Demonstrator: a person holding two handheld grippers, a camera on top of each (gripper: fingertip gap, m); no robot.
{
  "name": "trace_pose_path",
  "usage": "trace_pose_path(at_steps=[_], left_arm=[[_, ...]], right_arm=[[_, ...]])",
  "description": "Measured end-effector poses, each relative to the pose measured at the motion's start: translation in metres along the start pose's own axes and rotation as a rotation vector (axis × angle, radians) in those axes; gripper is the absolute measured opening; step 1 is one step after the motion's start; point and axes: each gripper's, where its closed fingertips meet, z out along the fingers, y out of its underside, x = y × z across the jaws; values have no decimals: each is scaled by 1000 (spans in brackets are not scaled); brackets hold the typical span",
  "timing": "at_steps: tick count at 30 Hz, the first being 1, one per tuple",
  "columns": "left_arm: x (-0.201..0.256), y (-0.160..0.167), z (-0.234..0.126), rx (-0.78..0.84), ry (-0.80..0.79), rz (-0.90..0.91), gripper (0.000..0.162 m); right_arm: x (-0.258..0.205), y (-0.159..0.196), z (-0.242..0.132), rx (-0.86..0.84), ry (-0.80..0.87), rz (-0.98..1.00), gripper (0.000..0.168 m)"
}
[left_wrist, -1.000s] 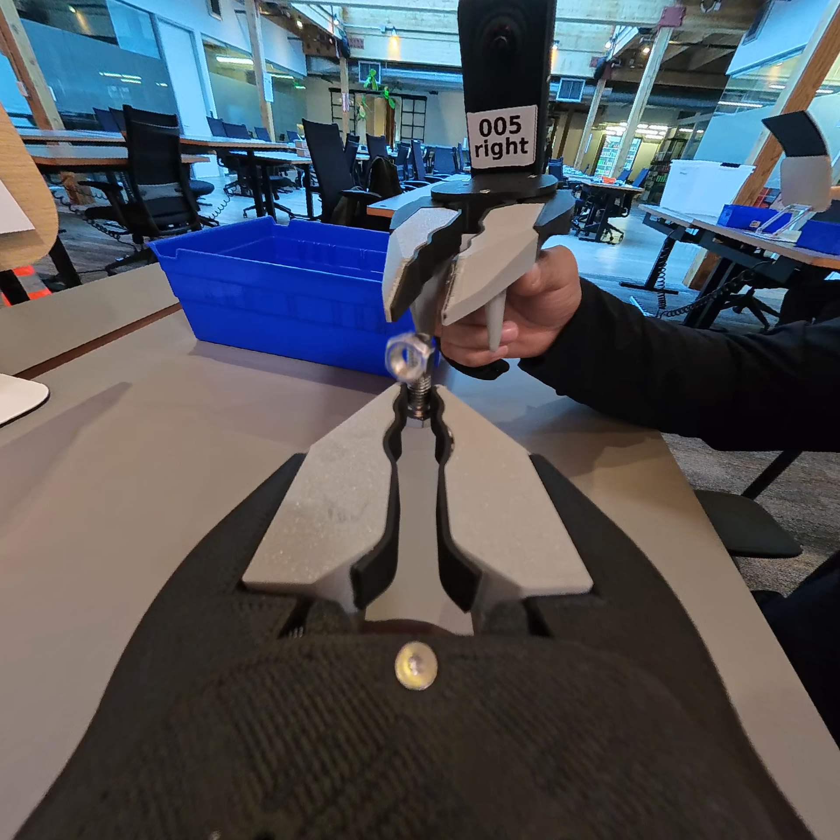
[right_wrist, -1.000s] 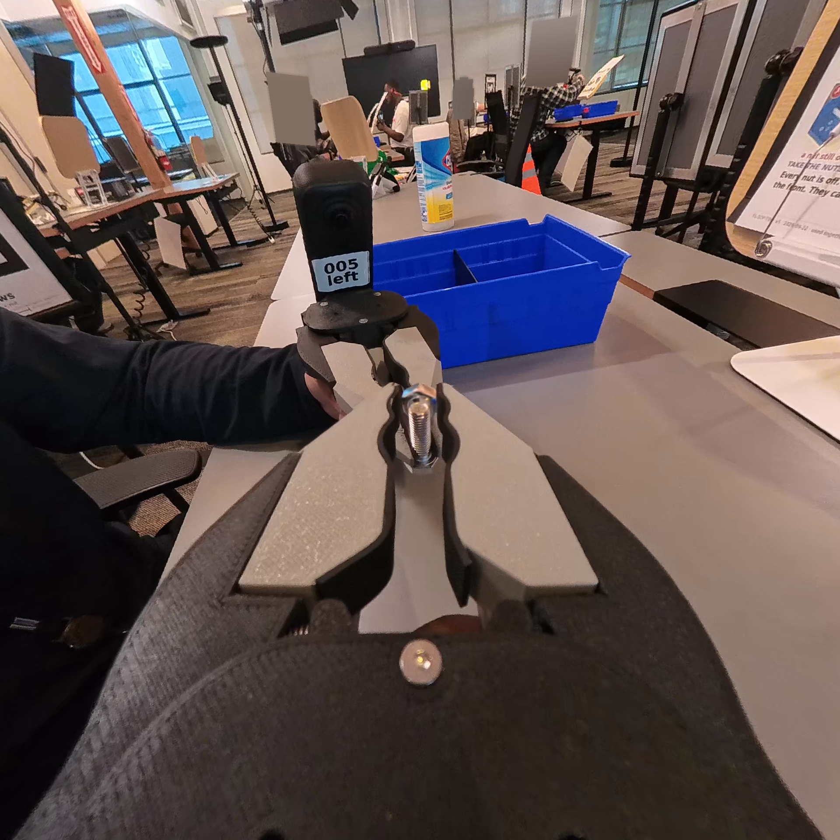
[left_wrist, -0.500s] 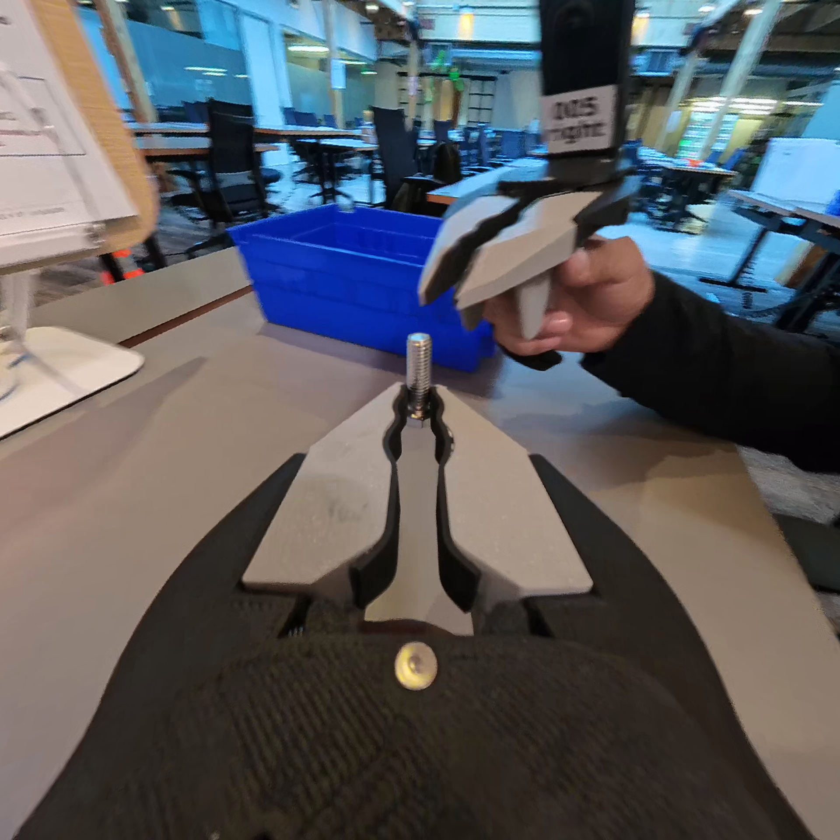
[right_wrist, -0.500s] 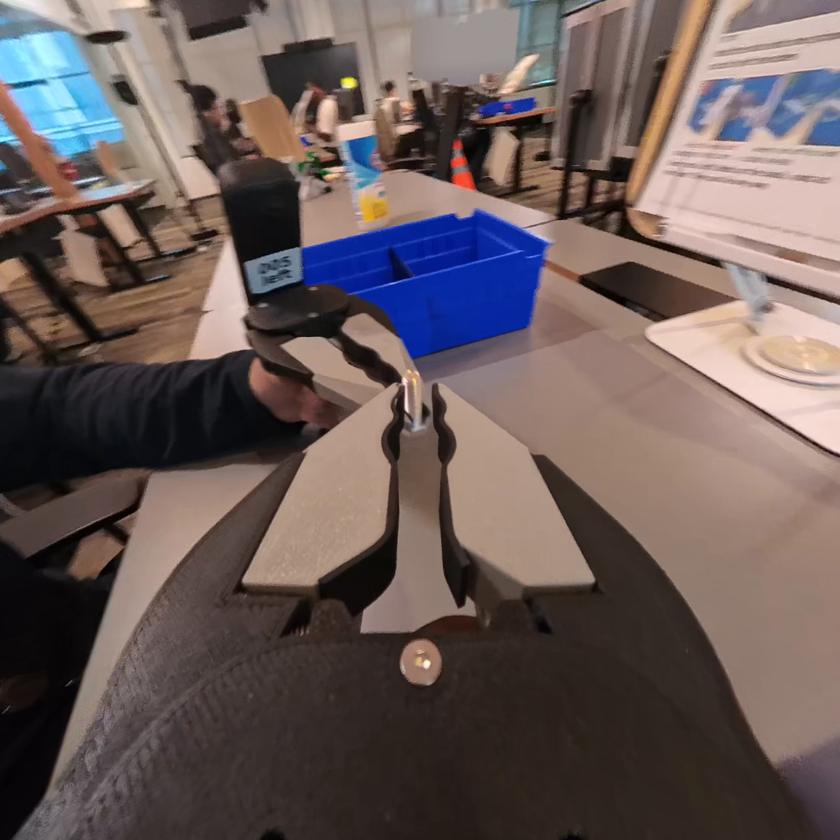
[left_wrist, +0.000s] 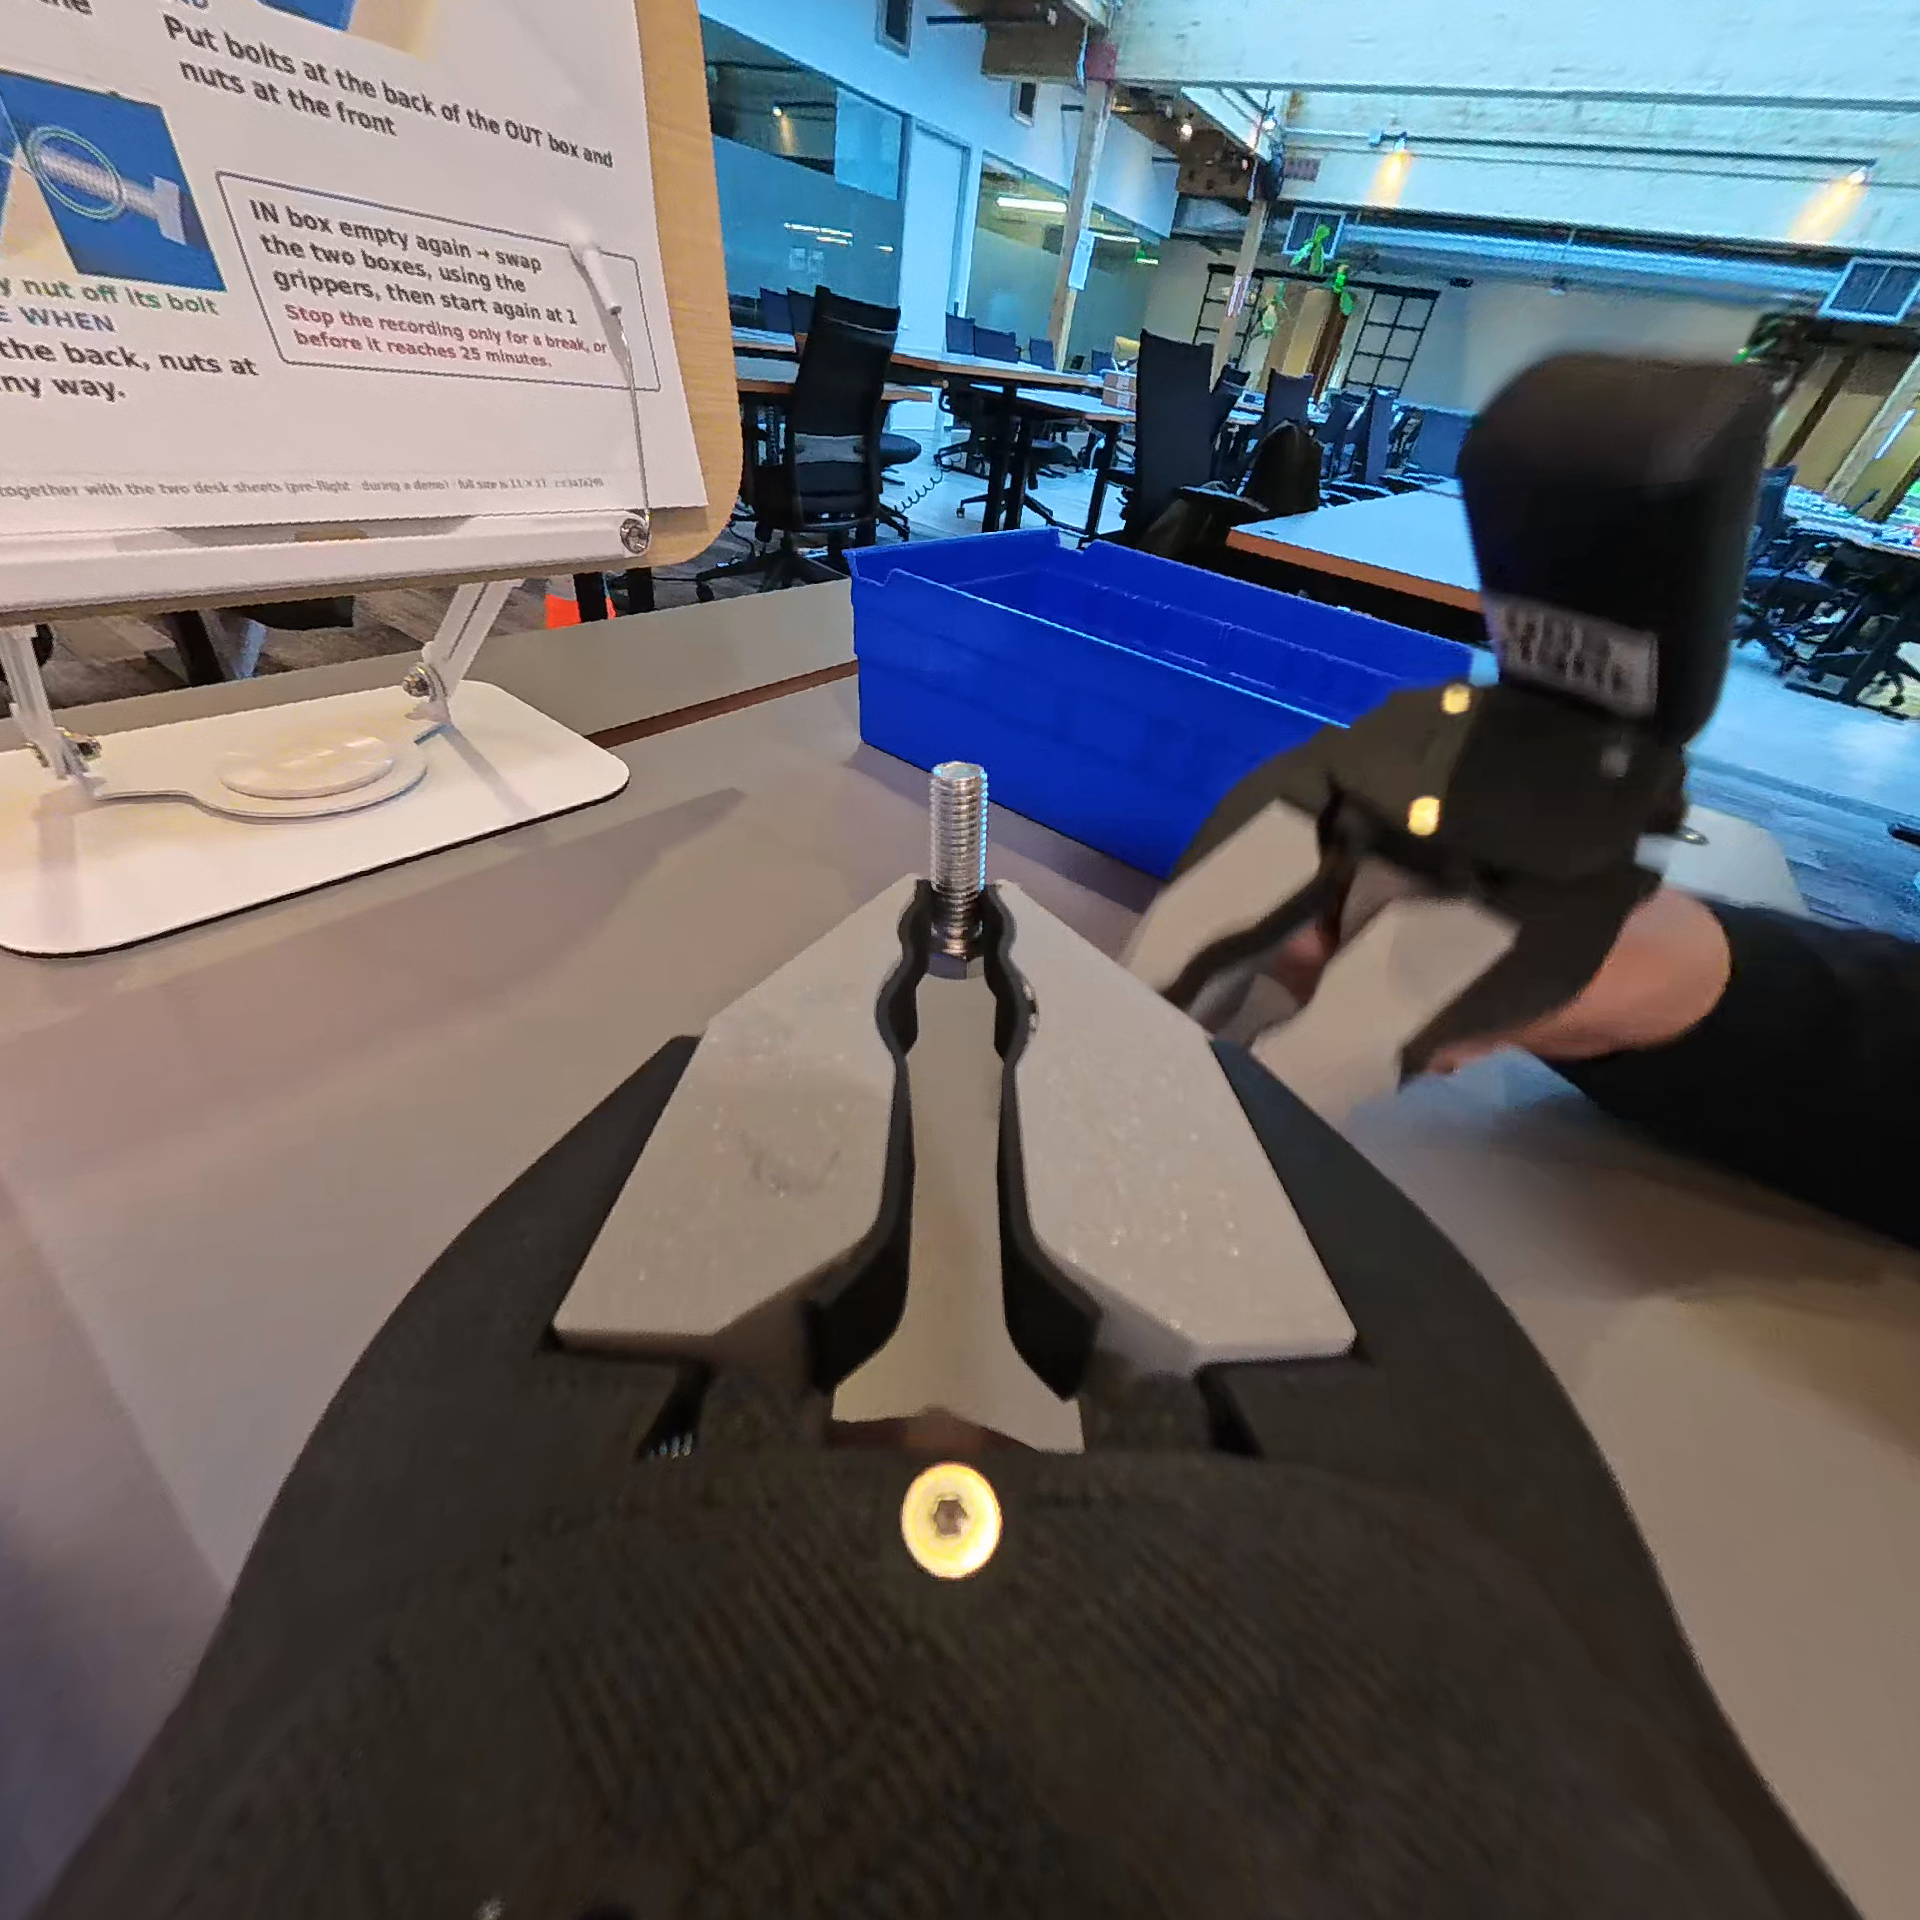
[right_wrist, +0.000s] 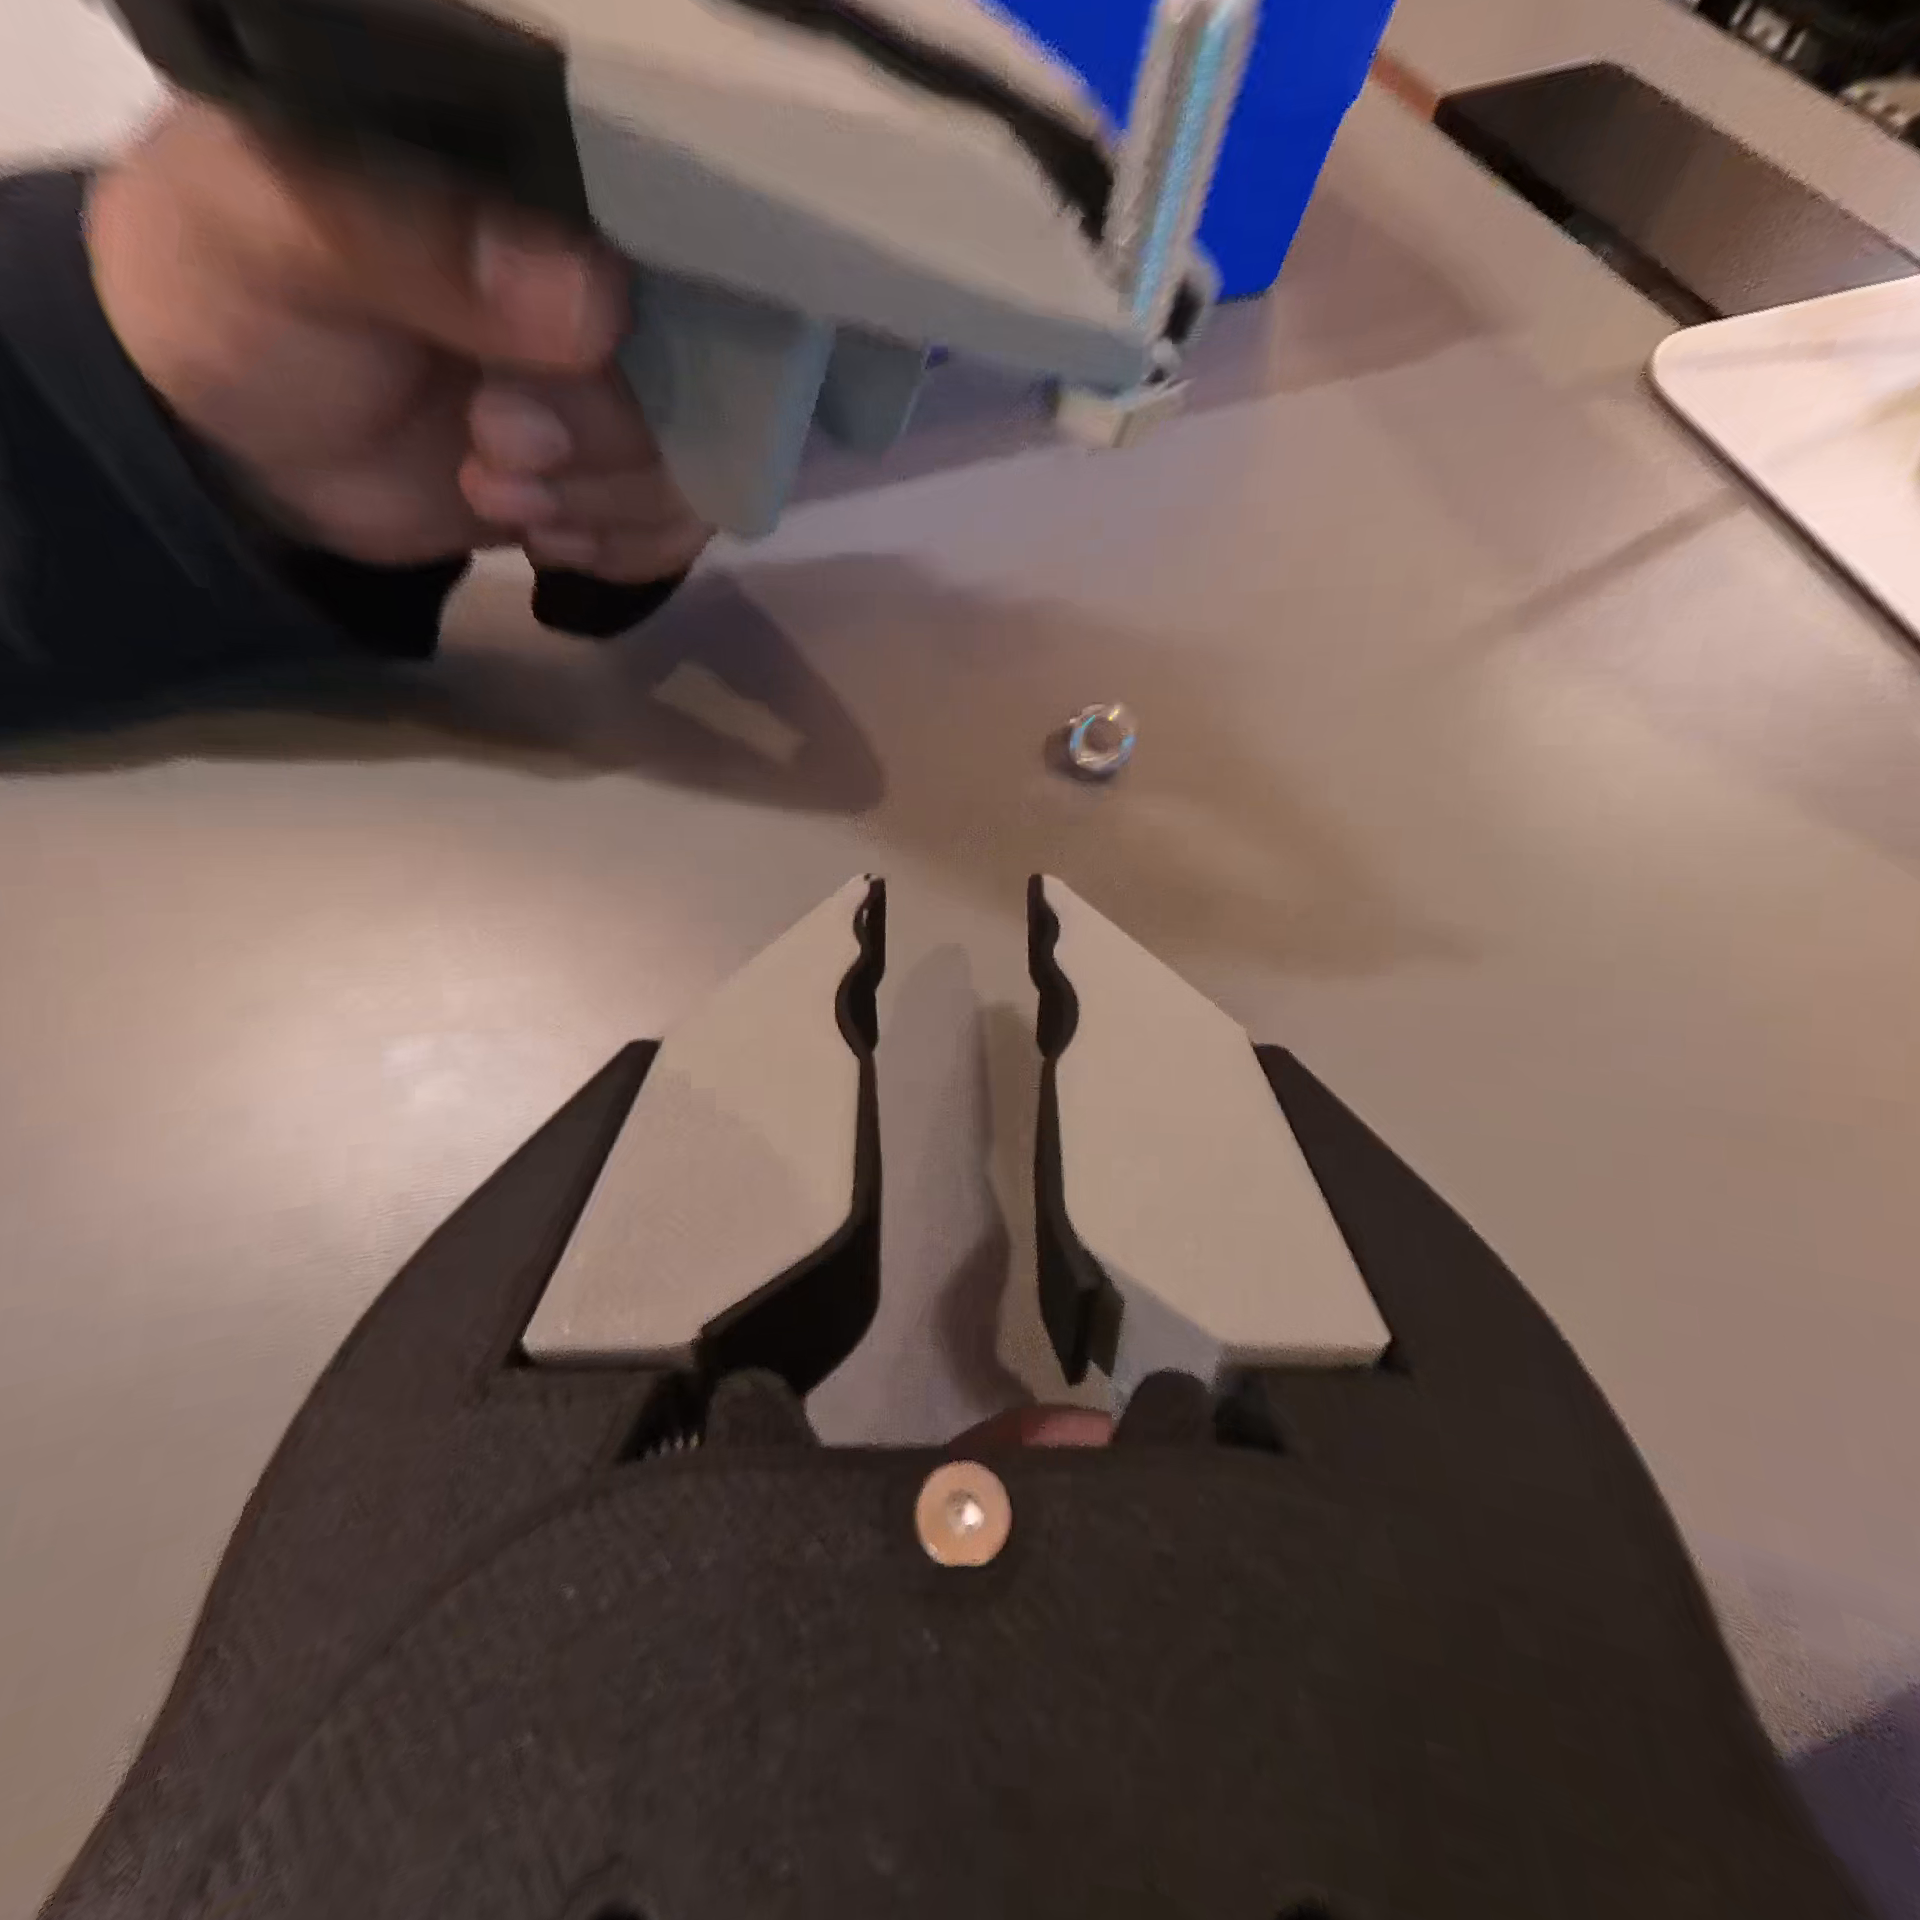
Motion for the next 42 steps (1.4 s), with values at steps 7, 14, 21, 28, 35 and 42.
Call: trace_pose_path(at_steps=[7,14,21,28,35,42], left_arm=[[-12,-17,-10,76,-60,-16,7],[-30,-41,-30,152,-163,1,7],[-44,-53,-45,195,-251,12,7],[-40,-49,-41,167,-232,20,6],[-31,-44,-35,155,-144,-32,7],[-4,-44,-30,174,158,-288,6]], right_arm=[[17,6,34,-72,192,-101,24],[37,-26,59,31,140,13,28],[78,-53,107,18,132,133,26],[91,-50,143,-126,101,150,15],[89,-32,120,-144,101,164,14],[64,11,54,-148,70,141,14]])
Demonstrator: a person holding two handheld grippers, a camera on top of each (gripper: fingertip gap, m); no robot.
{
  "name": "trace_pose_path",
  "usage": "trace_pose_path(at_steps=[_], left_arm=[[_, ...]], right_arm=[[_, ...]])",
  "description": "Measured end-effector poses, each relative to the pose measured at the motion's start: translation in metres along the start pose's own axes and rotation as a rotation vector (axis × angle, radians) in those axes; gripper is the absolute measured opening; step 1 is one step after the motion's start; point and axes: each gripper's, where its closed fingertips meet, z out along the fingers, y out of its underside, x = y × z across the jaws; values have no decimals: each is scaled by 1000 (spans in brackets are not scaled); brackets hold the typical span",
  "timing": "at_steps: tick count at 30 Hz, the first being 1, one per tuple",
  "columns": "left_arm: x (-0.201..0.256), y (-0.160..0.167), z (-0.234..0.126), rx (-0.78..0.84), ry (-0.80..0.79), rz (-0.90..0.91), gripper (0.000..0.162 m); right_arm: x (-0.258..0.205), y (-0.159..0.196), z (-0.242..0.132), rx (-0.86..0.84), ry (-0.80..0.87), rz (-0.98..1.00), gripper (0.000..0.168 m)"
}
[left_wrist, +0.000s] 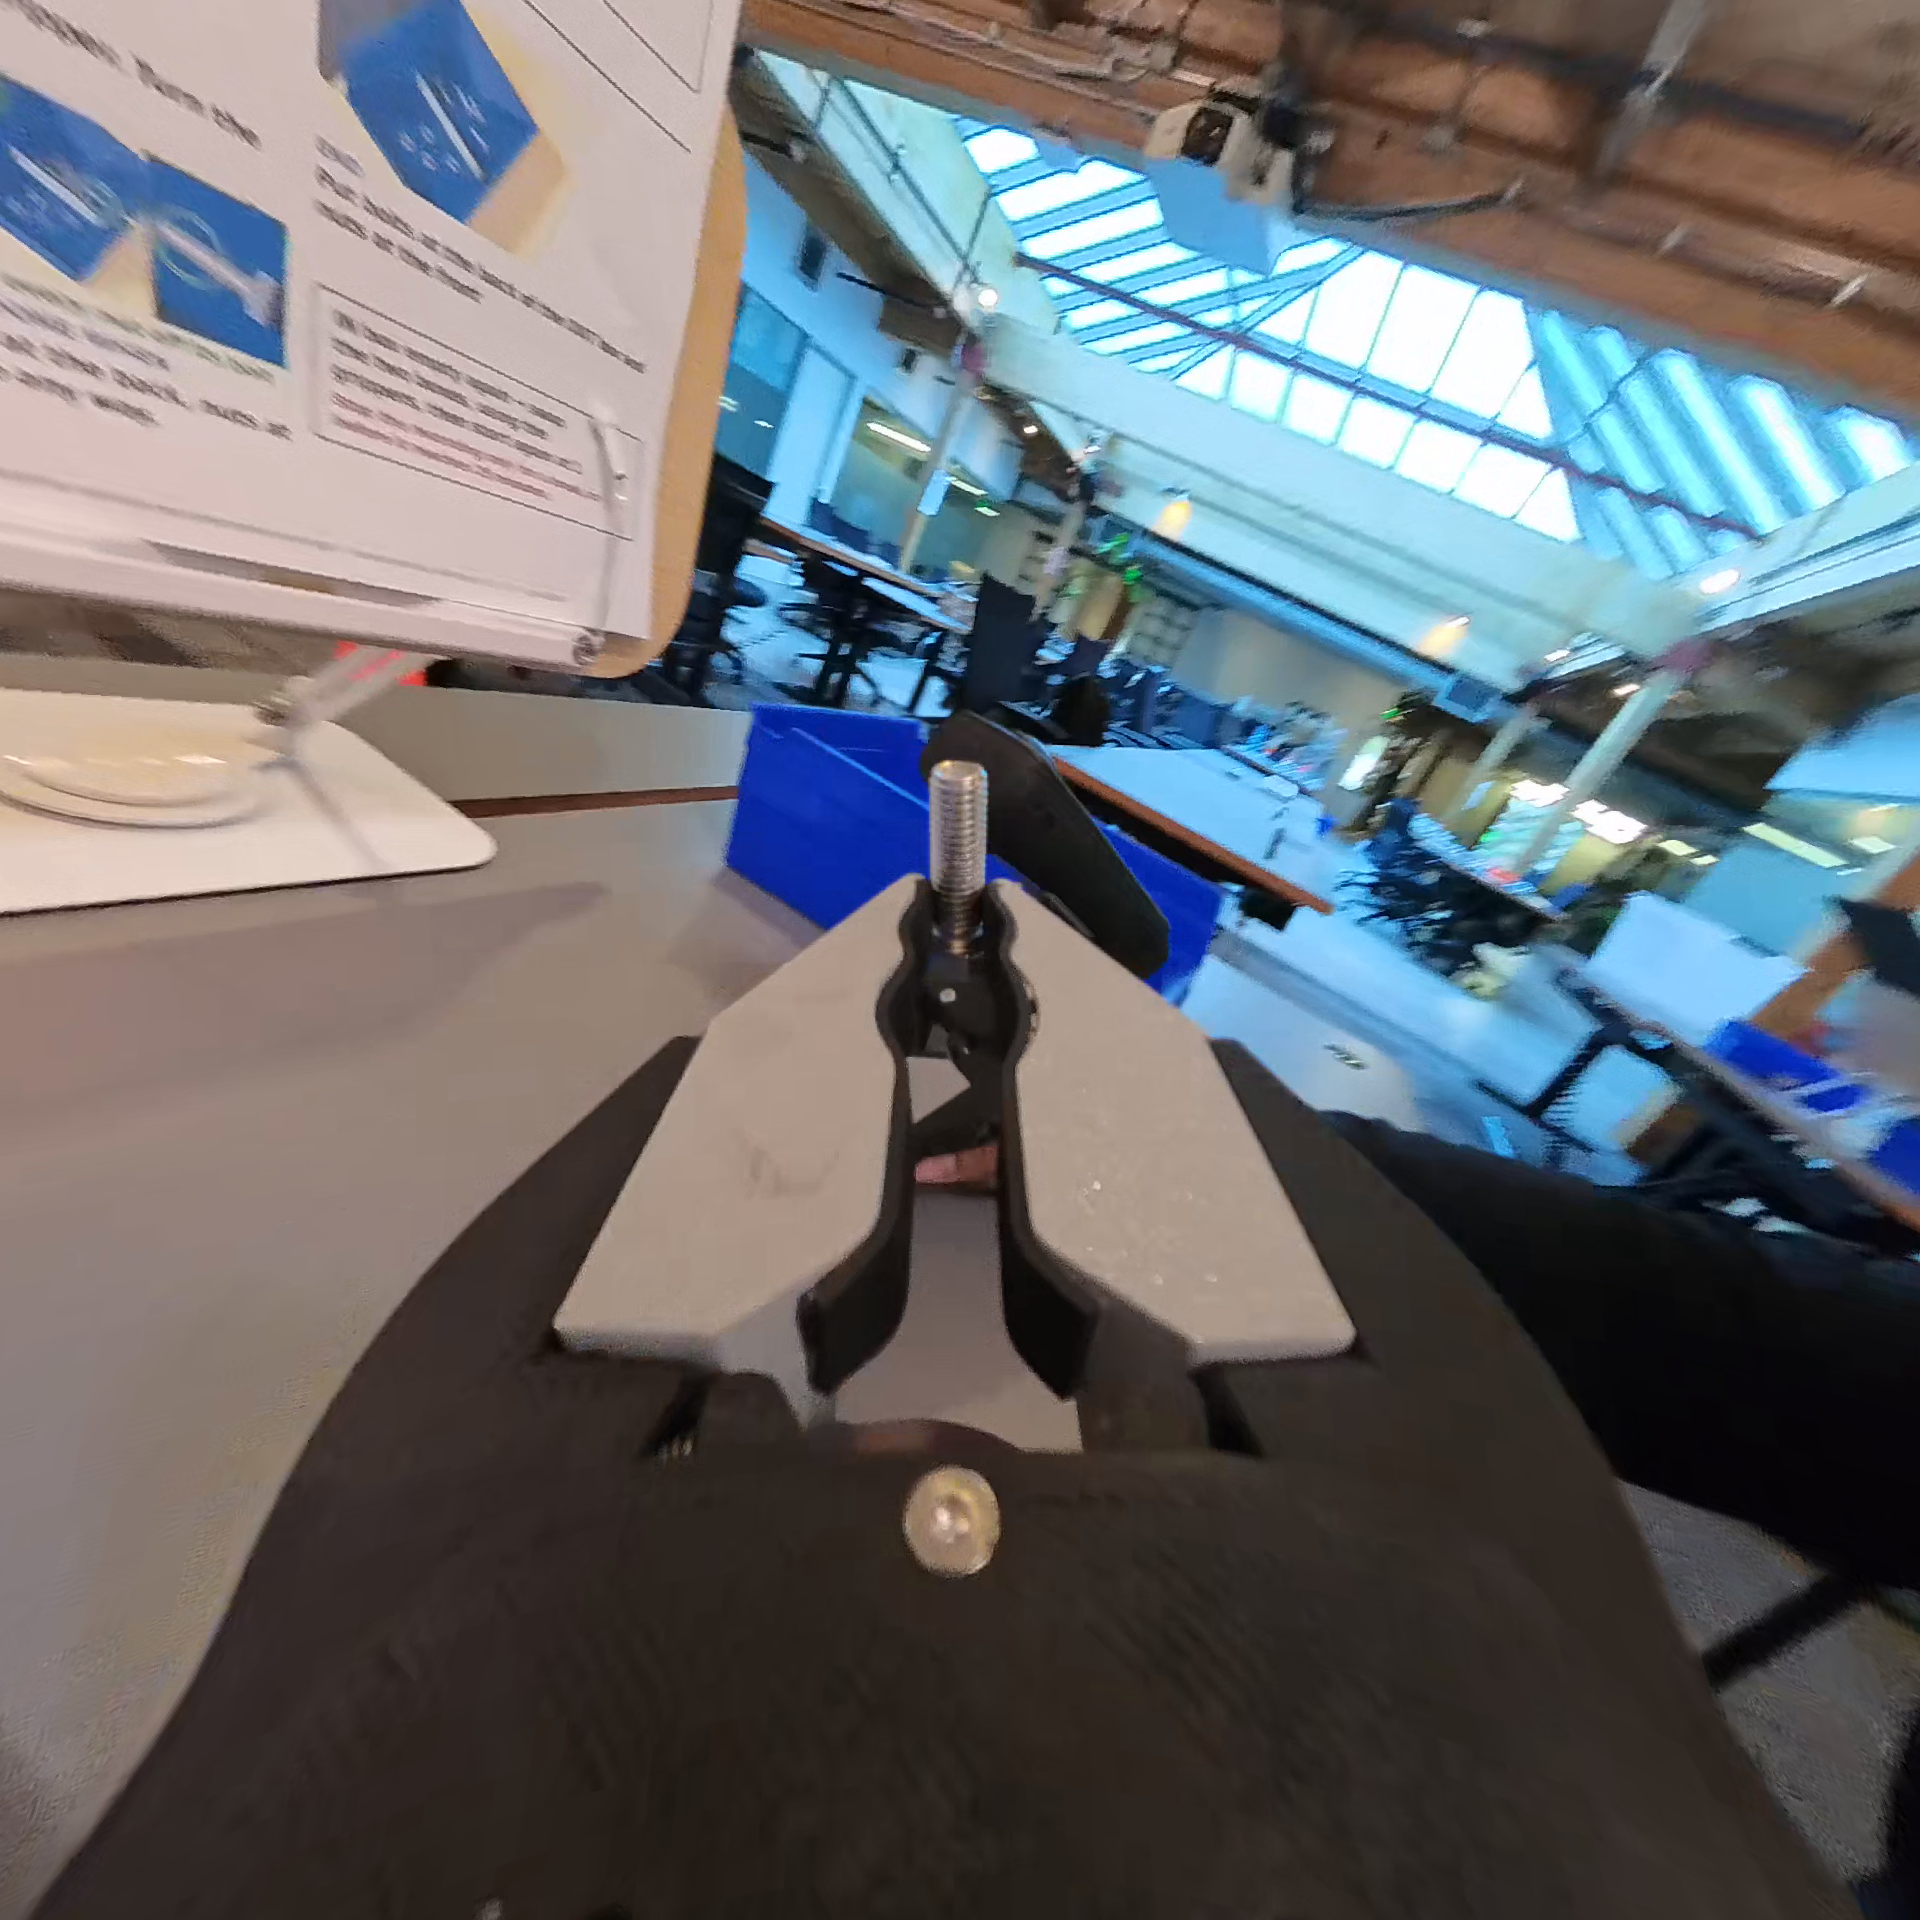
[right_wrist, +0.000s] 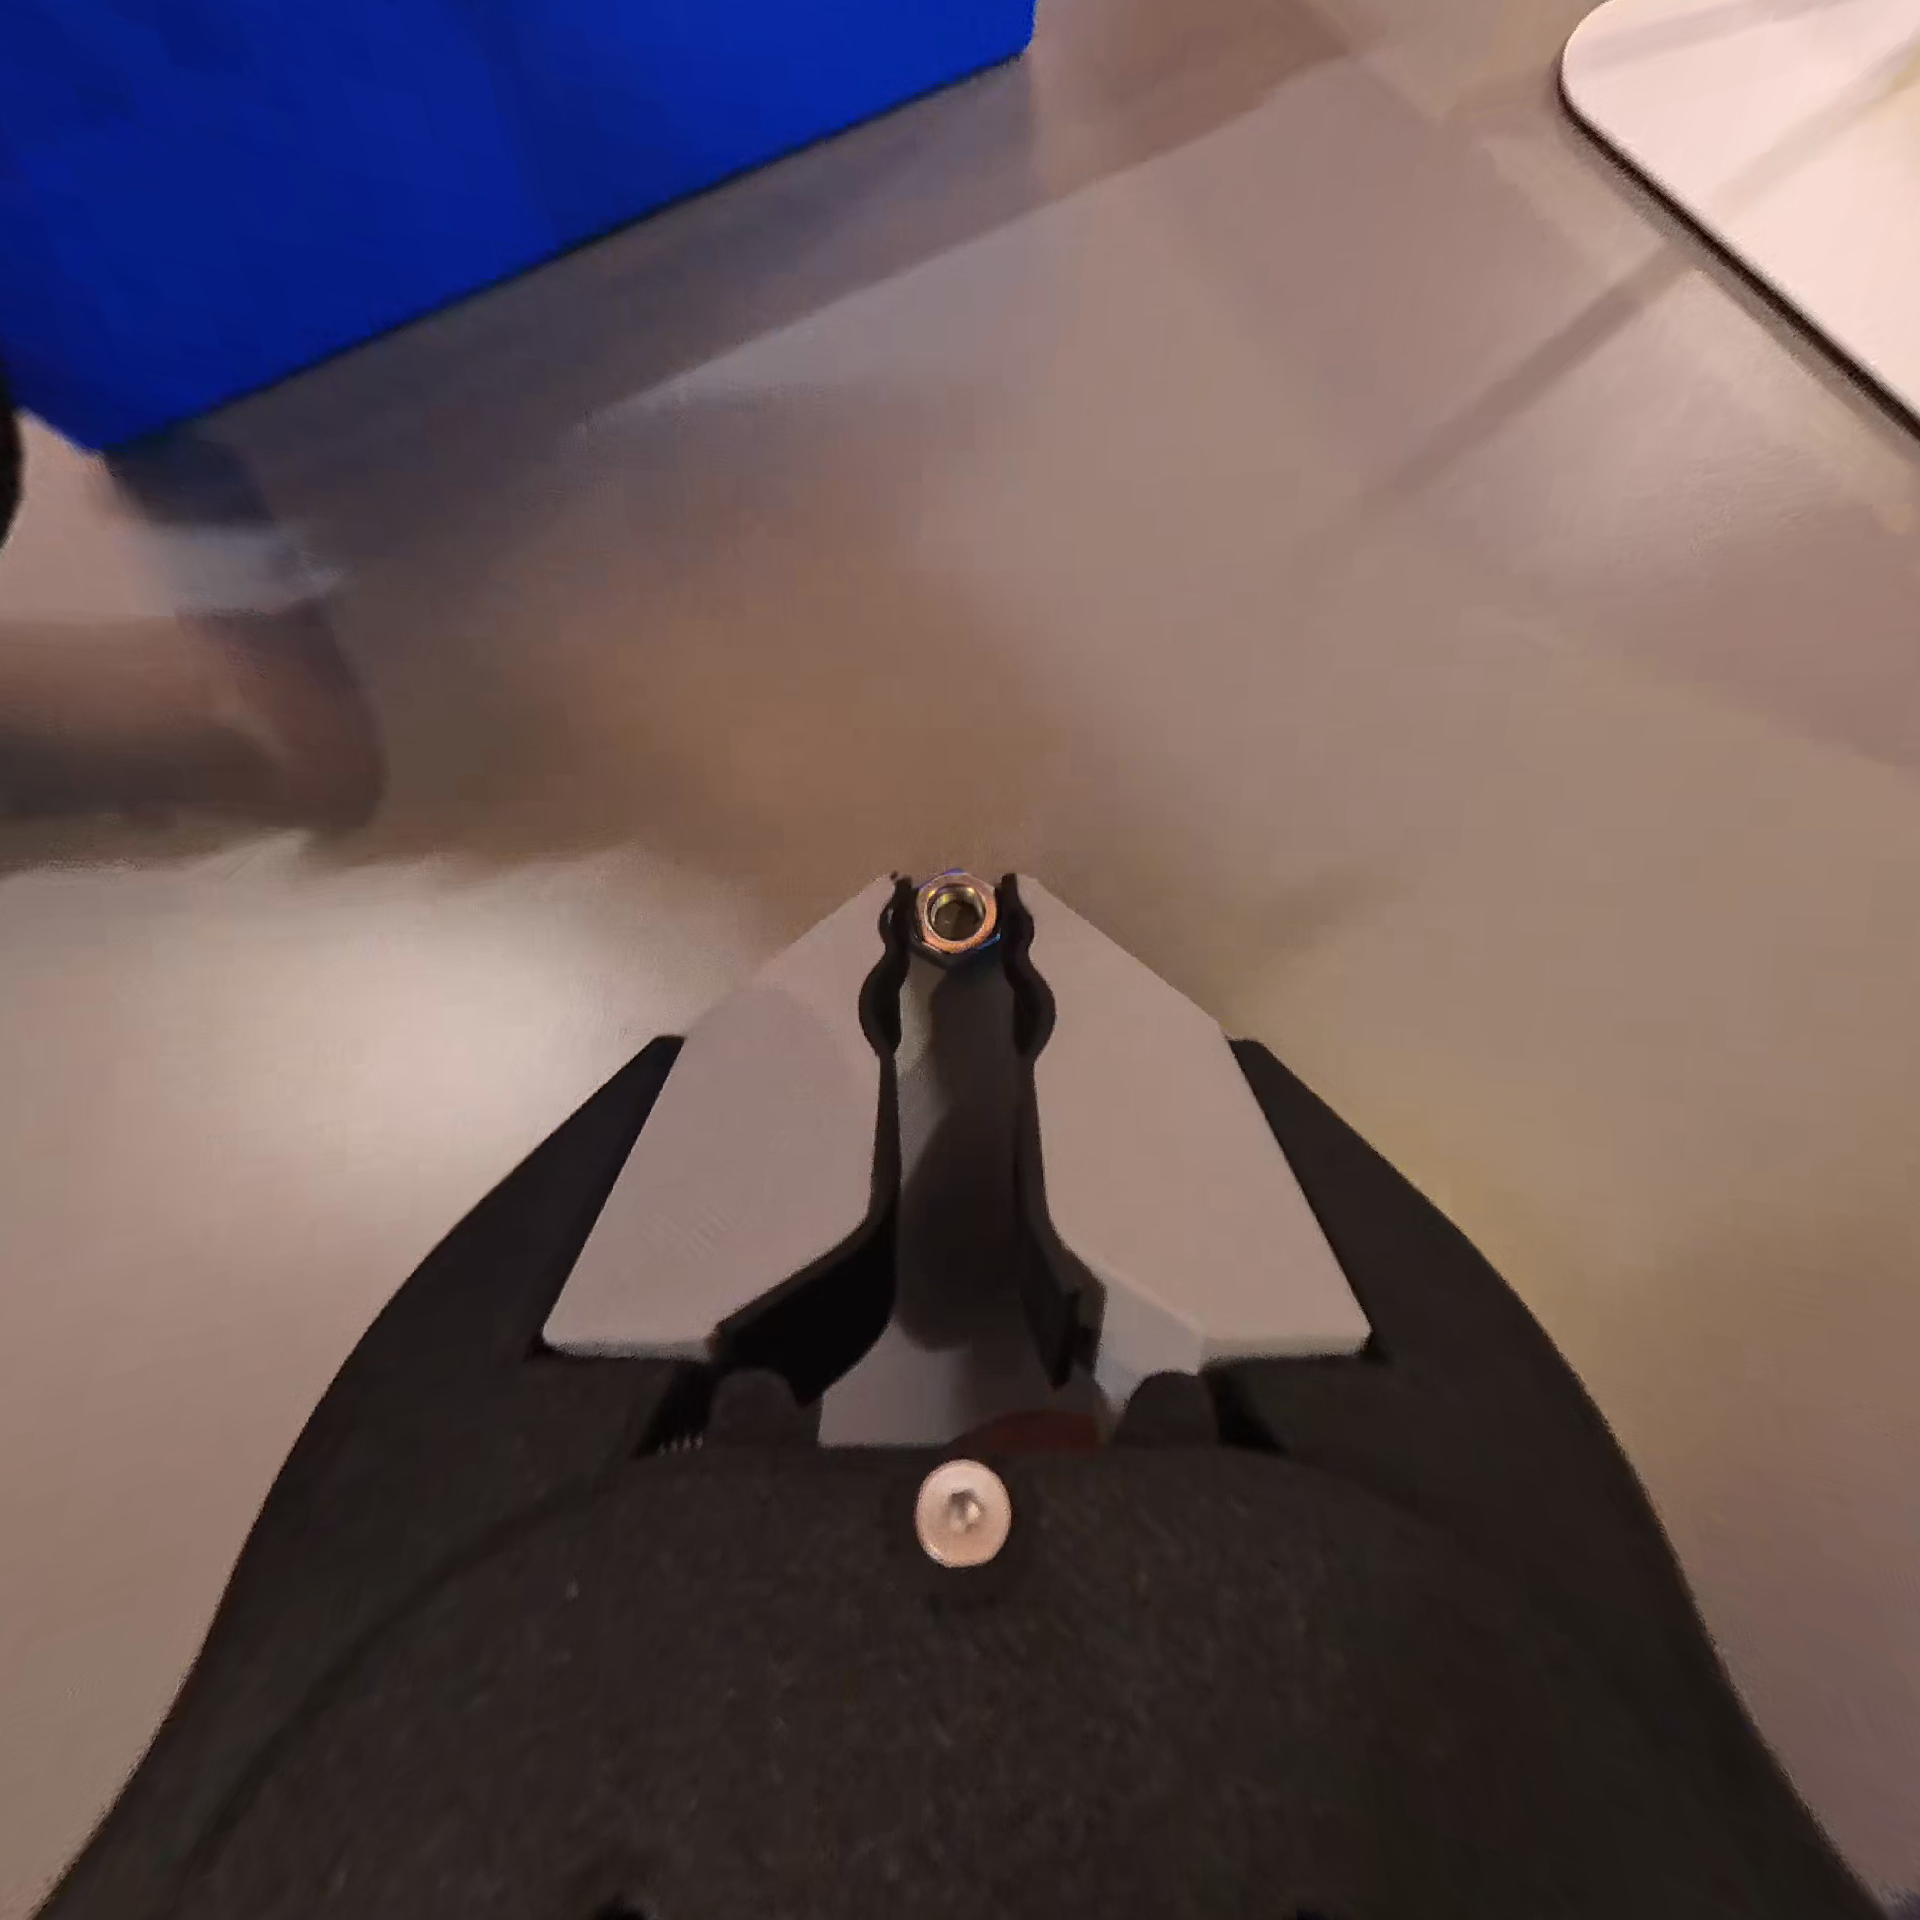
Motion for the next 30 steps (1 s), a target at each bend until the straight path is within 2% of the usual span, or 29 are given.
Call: trace_pose_path(at_steps=[3,8,10,17,21,30], left_arm=[[9,3,1,-12,89,-81,7],[15,11,5,-54,135,-94,7],[17,17,7,-84,146,-93,7],[29,27,13,-114,189,-82,7],[30,30,14,-121,200,-88,7],[32,31,14,-131,218,-106,7]], right_arm=[[-7,6,-23,58,-12,-17,15],[-55,-63,-95,501,-346,85,26],[-65,-76,-109,571,-428,124,37],[-81,-82,-117,612,-501,119,39],[-81,-80,-116,600,-495,104,16],[-80,-78,-117,598,-507,105,14]])
